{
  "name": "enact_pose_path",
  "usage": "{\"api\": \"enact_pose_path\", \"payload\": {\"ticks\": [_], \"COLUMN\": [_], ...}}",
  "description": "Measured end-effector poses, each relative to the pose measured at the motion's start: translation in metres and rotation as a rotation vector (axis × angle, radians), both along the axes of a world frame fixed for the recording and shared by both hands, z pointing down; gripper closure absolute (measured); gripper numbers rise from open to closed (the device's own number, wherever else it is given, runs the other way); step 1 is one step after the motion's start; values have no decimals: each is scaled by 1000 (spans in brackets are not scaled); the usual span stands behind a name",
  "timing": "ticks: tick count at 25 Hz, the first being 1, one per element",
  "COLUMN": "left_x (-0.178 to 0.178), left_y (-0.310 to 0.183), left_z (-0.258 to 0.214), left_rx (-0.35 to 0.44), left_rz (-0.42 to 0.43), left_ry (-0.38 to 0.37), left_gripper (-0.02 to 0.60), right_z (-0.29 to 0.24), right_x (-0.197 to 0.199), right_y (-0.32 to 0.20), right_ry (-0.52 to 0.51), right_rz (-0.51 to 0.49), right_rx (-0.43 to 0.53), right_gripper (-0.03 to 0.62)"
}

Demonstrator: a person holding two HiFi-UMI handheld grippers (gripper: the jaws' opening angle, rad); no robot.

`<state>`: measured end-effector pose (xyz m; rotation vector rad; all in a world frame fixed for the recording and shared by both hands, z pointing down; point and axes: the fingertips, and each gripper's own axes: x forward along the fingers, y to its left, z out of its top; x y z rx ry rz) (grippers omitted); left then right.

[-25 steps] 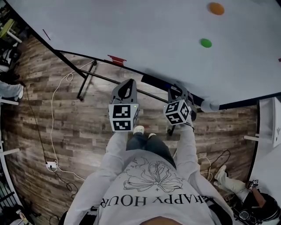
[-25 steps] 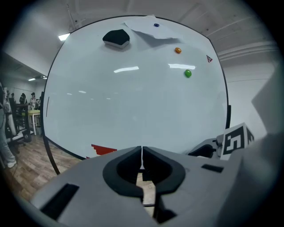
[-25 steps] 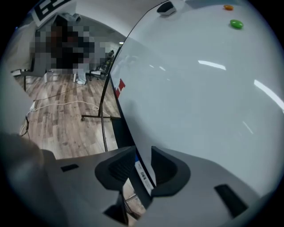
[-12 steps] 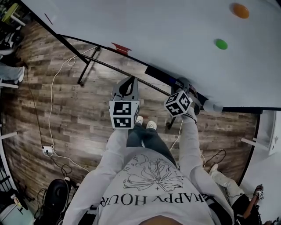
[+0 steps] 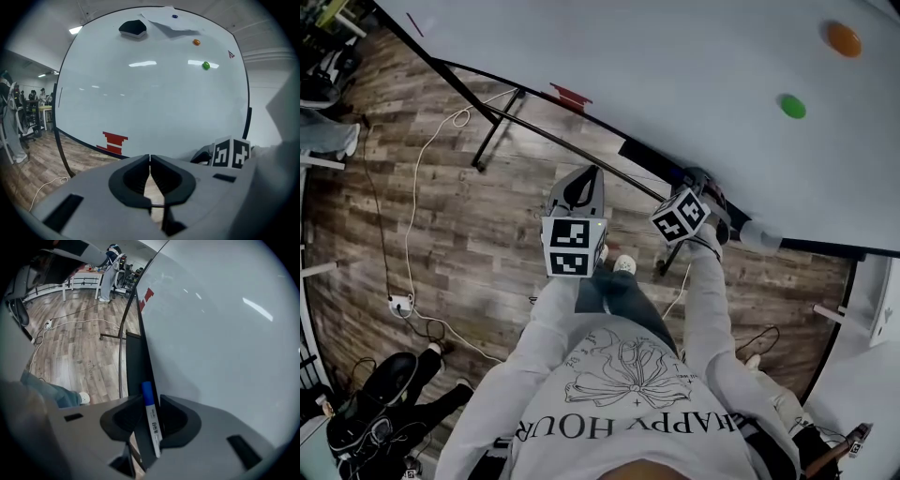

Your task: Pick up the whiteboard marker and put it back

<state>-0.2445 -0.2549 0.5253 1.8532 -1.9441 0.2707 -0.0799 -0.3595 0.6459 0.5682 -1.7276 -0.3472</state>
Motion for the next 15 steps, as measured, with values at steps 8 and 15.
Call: {"api": "enact_pose_path", "payload": {"ticks": [8,15], "left_x": [0,-5], "left_y": [5,12], "left_z": [9,6], "left_rx": [-14,-9], "left_rz": [-12,-37], "left_ry": [7,10], "left_gripper": [571,571], "right_z": [7,5], "right_x": [3,4], "right_y": [-5,-4], "right_ry": [116,122], "right_rz": [-4,20], "right_rx": [45,47], "right_gripper": [523,525]}}
